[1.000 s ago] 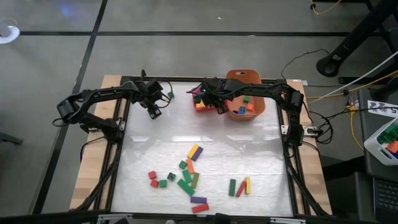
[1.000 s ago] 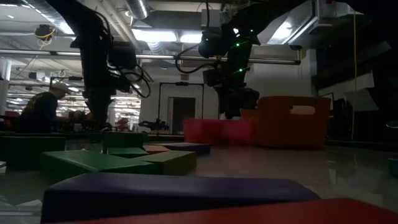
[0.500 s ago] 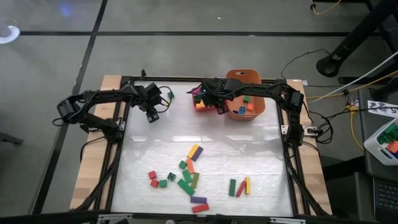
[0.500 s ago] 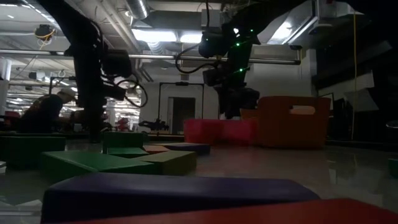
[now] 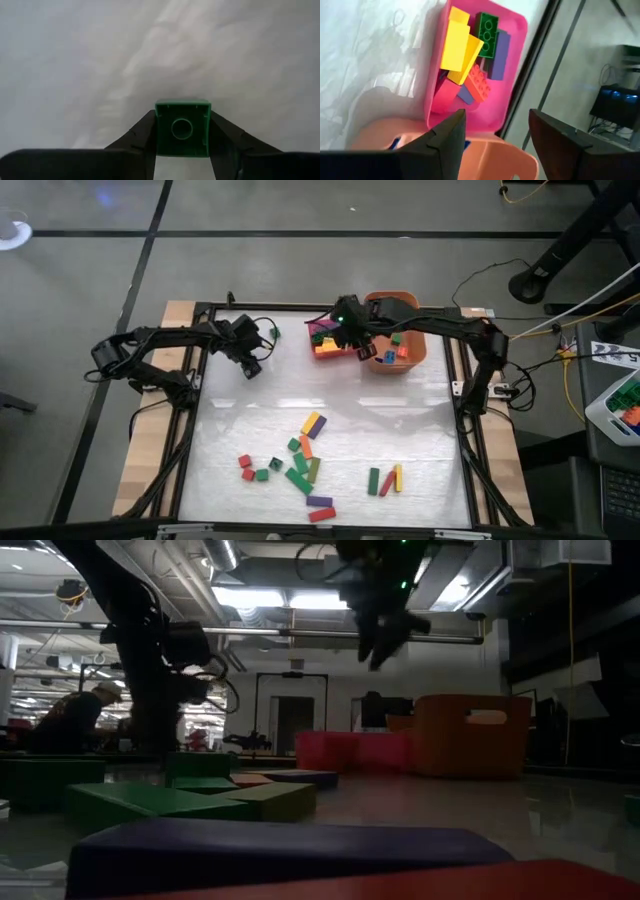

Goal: Sort blocks by size
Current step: Put the small green game piece into the orange bin

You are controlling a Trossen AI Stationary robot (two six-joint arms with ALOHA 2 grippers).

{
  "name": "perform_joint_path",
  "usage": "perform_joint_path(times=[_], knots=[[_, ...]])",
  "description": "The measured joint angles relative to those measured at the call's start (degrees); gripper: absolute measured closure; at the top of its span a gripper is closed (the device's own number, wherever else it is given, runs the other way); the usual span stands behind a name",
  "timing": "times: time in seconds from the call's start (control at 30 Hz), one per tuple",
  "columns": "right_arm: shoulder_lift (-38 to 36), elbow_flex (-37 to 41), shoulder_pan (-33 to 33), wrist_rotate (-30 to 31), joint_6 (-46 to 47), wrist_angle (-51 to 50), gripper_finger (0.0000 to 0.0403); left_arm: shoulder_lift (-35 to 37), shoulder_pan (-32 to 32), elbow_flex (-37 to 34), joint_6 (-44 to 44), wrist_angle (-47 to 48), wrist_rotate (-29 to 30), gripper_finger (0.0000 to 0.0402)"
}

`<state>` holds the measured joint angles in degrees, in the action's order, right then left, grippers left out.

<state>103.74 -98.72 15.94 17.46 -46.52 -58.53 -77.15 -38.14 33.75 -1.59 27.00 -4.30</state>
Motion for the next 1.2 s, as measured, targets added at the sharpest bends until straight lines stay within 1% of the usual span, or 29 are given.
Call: perform_joint_path(times=[0.07,0.1,0.17,0.23,0.33,0.4,0.47,0.53,0.6,0.8,0.93,1.0,1.1,1.2], knots=[[-1.68,-0.38,-0.9,0.02,0.04,-1.46,0.0189,-0.08,0.95,-0.12,3.57,-4.78,-6.38,0.0284],[-2.56,-0.39,-1.46,0.04,0.34,-2.11,0.0189,-0.08,1.56,-0.12,5.55,-8.72,-9.37,0.0284],[-4.12,-0.41,-2.62,0.02,1.79,-3.75,0.0189,-0.08,3.29,-0.08,10.34,-17.47,-13.2,0.0284],[-5.36,-0.41,-3.92,0.0,4.09,-5.79,0.0189,-0.35,5.73,-0.08,14.78,-28.36,-14.35,0.0284],[-6.9,-0.41,-6.1,0.03,7.4,-9.46,0.0189,-1.91,9.7,0.13,17.46,-44.17,-14.79,0.0284],[-7.69,-0.41,-7.6,0.03,9.34,-12.5,0.0189,-3.95,12.13,1.36,18.02,-51.47,-14.19,0.0284],[-8.12,-0.41,-9.27,0.06,11.51,-15.2,0.0189,-6.6,14.26,3.93,17.82,-55.91,-11.45,0.0284],[-8.39,-0.41,-10.88,0.06,13.46,-17.76,0.0189,-10.08,16.08,7.73,16.48,-58.33,-8.51,0.0284],[-8.54,-0.41,-12.44,0.67,15.14,-19.61,0.0189,-14.47,17.33,12.35,14.78,-59.59,-7.1,0.0284],[-8.54,-0.41,-17.54,6.07,21.11,-24.35,0.0189,-29.5,18.76,29.98,12.99,-60.87,-6.03,0.0283],[-8.52,-0.41,-21.35,7.96,25.57,-28.85,0.0189,-39.28,18.69,40.88,12.97,-60.54,-5.9,0.0261],[-8.5,-0.41,-23.19,8.03,28.63,-31.2,0.0189,-43.4,18.69,45.71,13.14,-60.57,-5.86,0.0251],[-8.5,-0.09,-26.12,7.78,34.27,-31.53,0.0189,-47.82,18.69,51.03,13.4,-60.1,-5.89,0.0237],[-8.43,-0.02,-29.68,4.62,37.49,-31.49,0.0189,-49.25,18.69,53.74,12.85,-58.19,-5.88,0.0223]])
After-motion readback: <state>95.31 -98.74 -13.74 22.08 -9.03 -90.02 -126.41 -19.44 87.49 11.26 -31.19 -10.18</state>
